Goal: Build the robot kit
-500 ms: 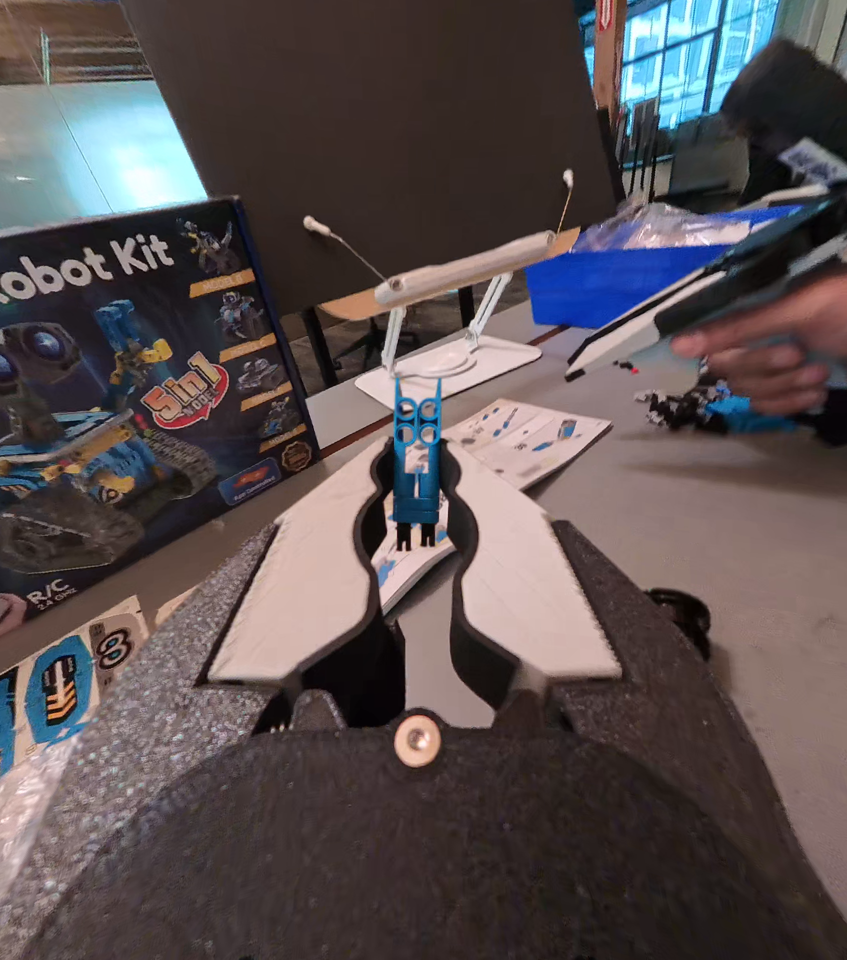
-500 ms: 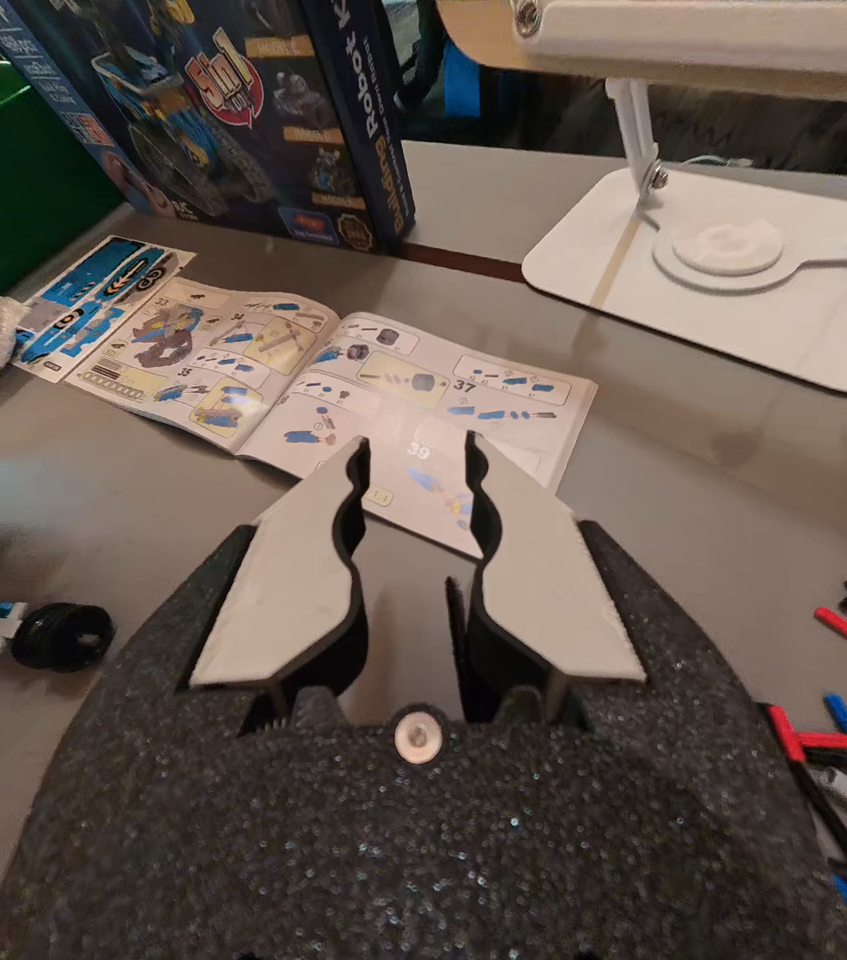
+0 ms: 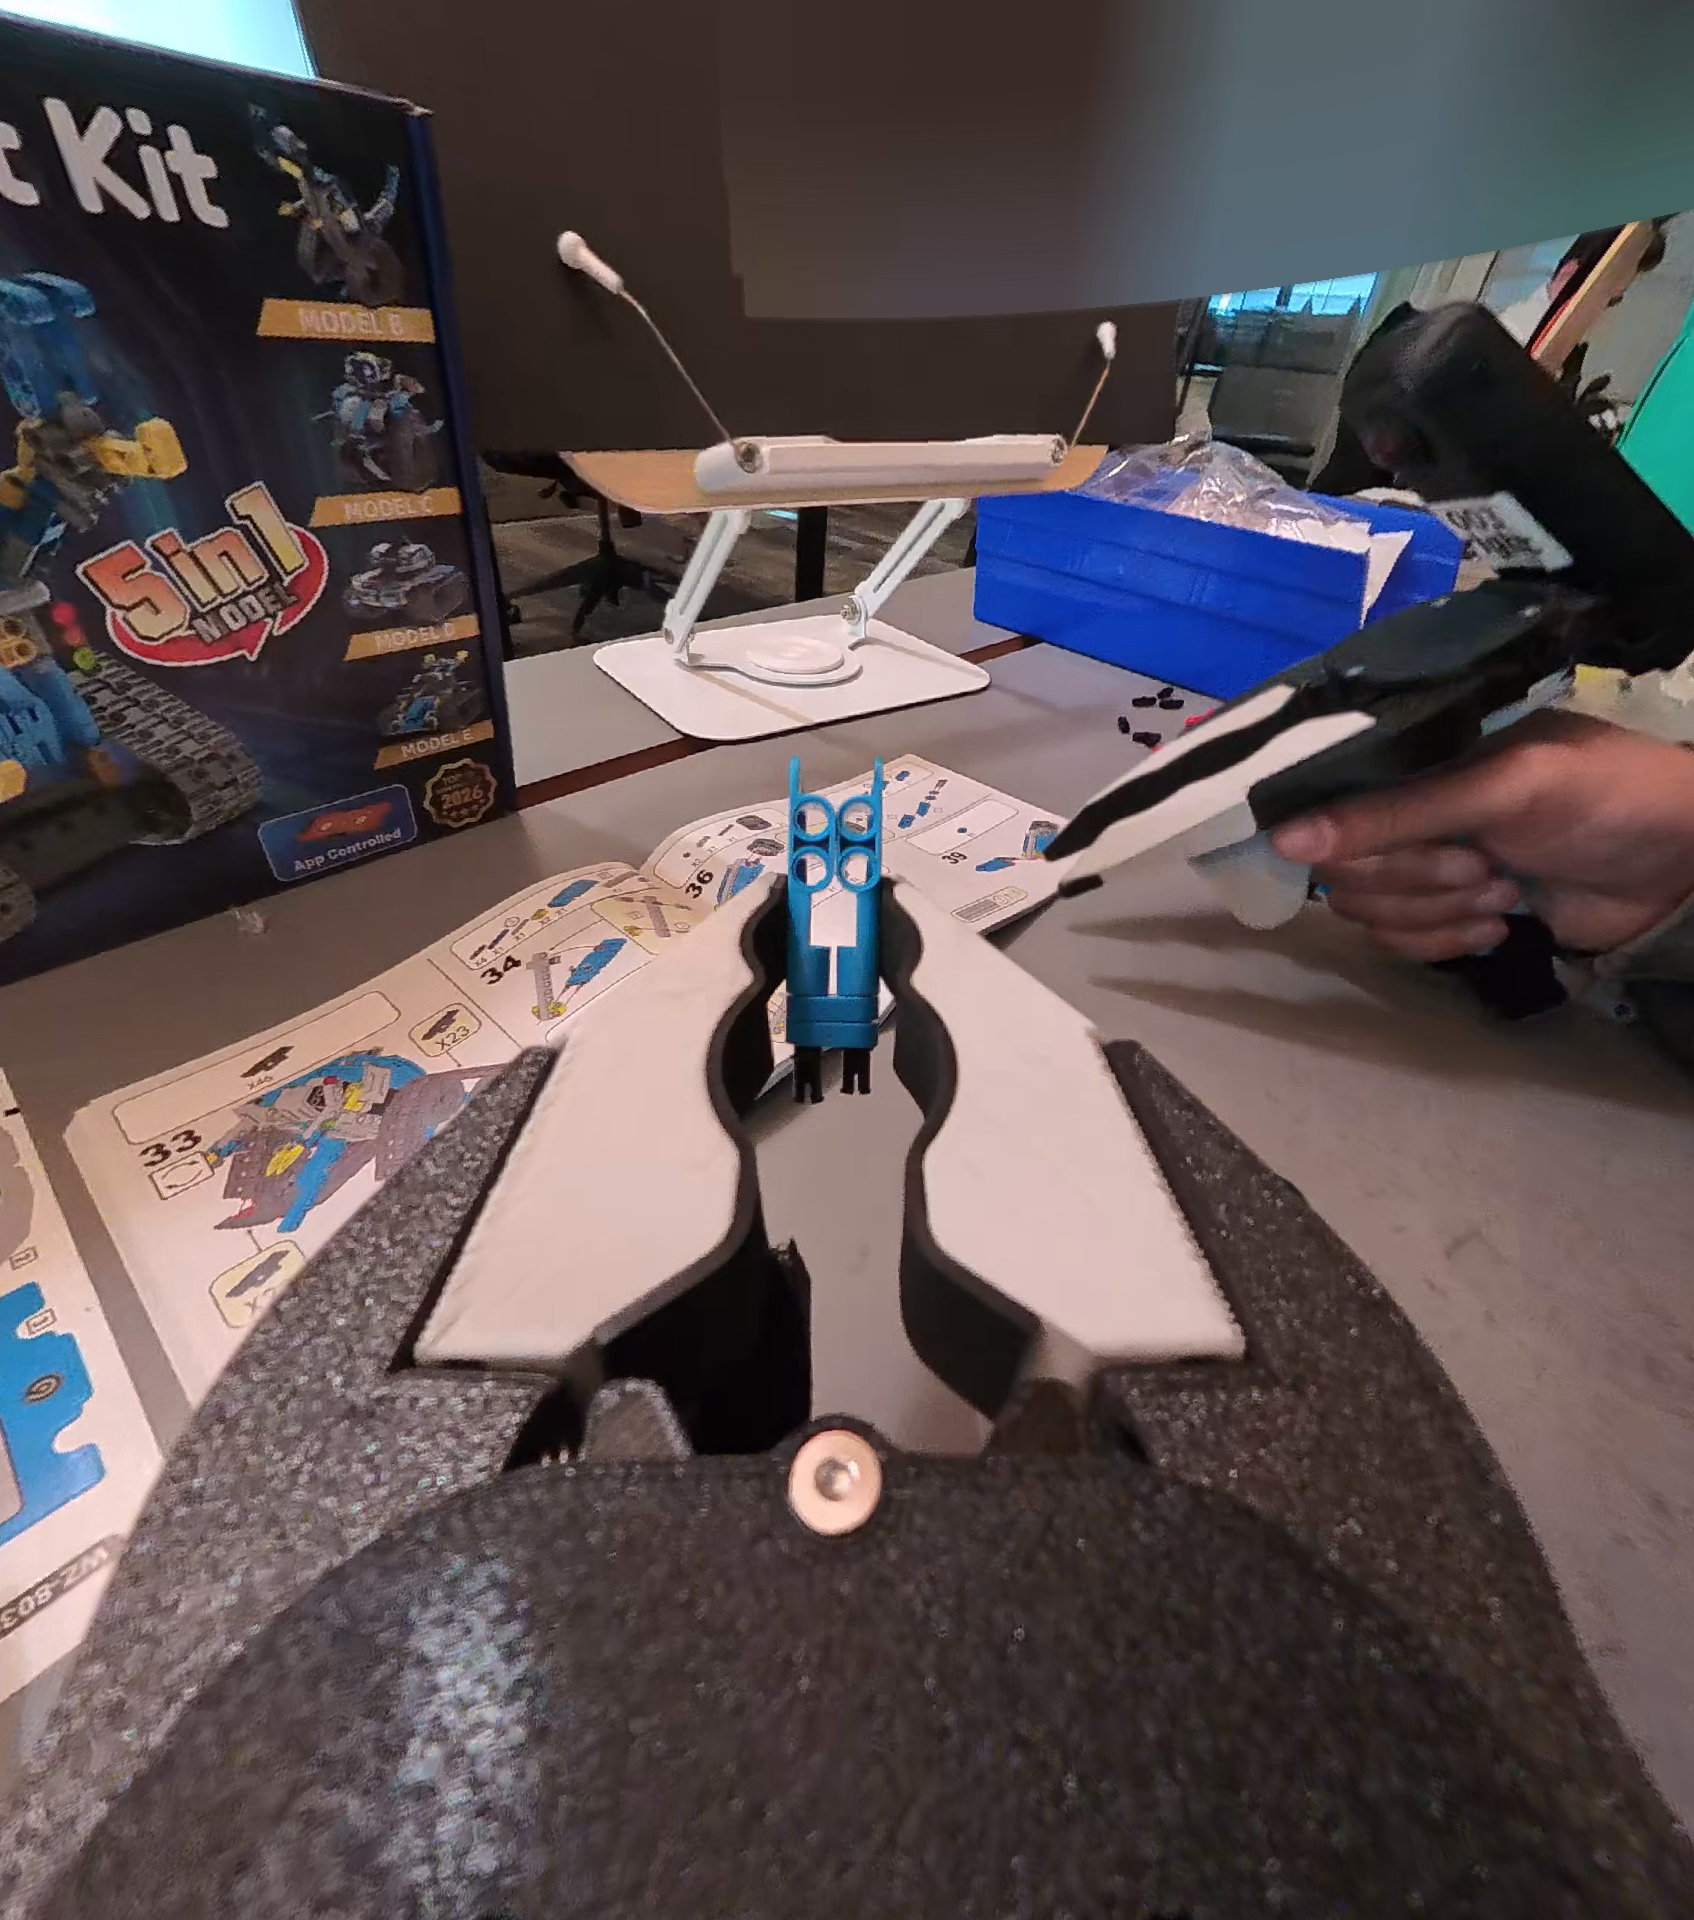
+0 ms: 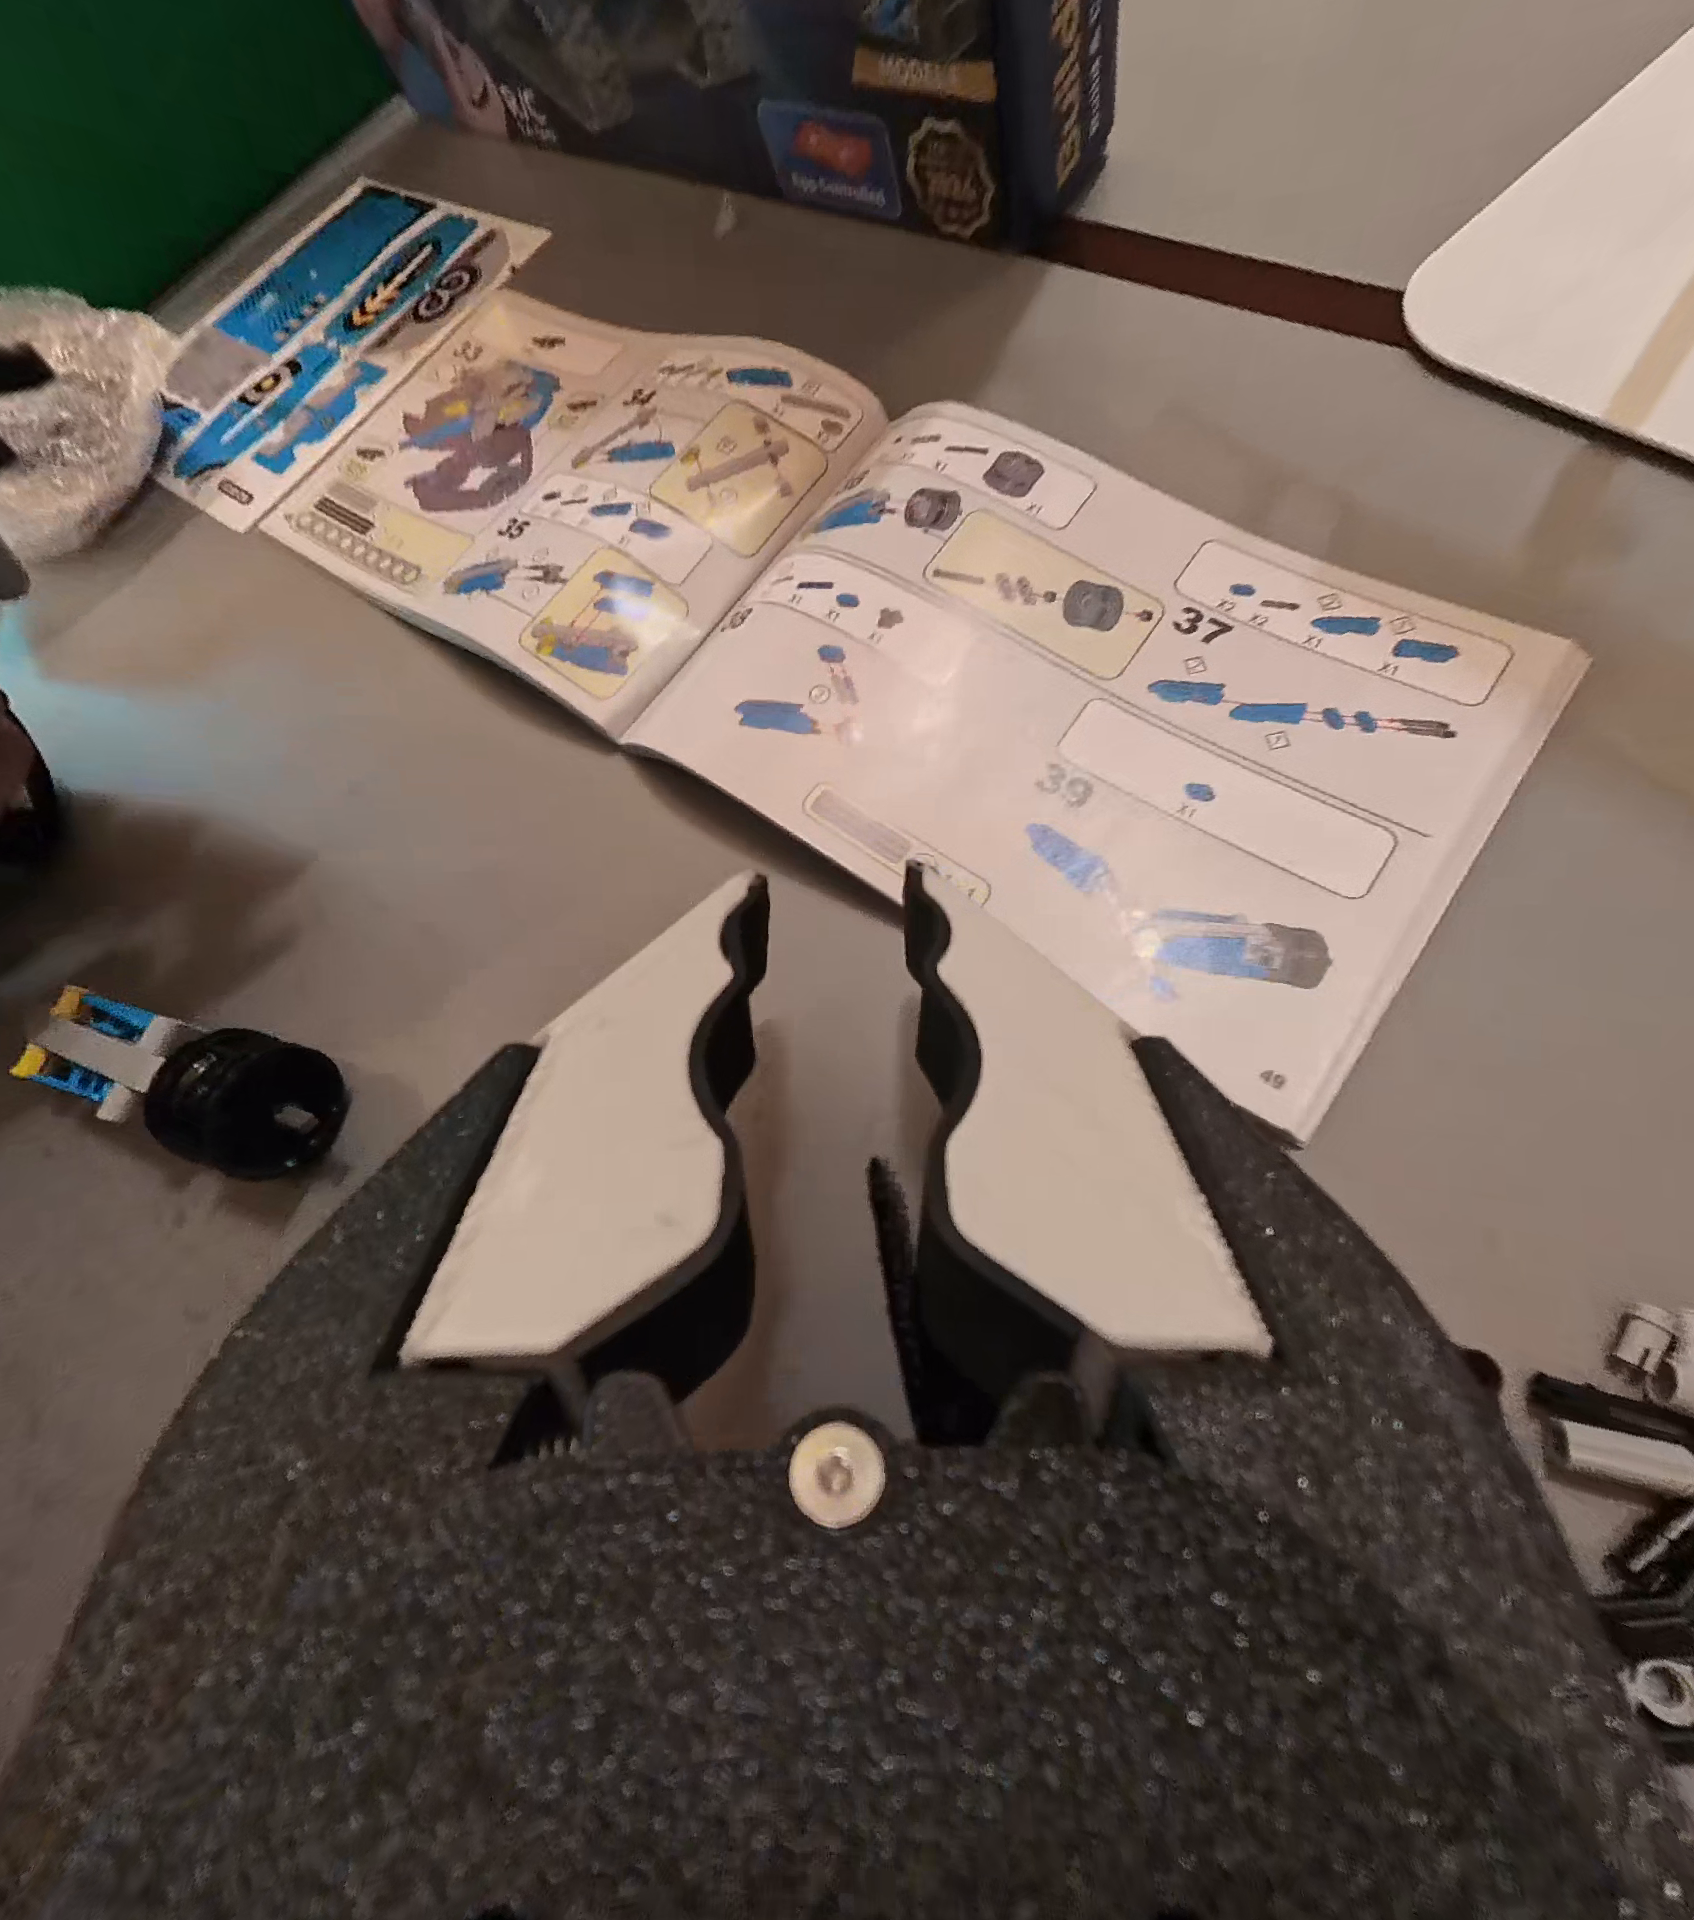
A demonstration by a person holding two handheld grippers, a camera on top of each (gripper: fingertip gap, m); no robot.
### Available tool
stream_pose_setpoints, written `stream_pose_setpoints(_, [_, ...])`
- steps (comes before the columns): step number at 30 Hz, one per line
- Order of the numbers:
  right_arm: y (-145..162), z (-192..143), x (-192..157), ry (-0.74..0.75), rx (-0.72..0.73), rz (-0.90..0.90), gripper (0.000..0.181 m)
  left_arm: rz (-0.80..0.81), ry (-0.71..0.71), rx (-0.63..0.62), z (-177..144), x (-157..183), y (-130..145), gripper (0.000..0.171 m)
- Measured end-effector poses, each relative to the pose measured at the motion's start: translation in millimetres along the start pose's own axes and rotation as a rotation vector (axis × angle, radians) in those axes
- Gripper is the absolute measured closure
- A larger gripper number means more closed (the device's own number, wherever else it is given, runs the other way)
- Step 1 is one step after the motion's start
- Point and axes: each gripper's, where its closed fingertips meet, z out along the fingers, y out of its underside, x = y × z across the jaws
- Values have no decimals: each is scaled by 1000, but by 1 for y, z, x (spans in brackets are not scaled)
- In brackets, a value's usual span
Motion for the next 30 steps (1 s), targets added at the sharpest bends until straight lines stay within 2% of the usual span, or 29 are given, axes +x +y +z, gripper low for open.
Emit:
stream_pose_setpoints(7, [2,3,-5,-24,6,-7,156,-64,-1,21,-3,-7,-2,156])
stream_pose_setpoints(30, [-3,-1,-1,-19,40,9,156,-110,-8,12,-4,-13,1,156])
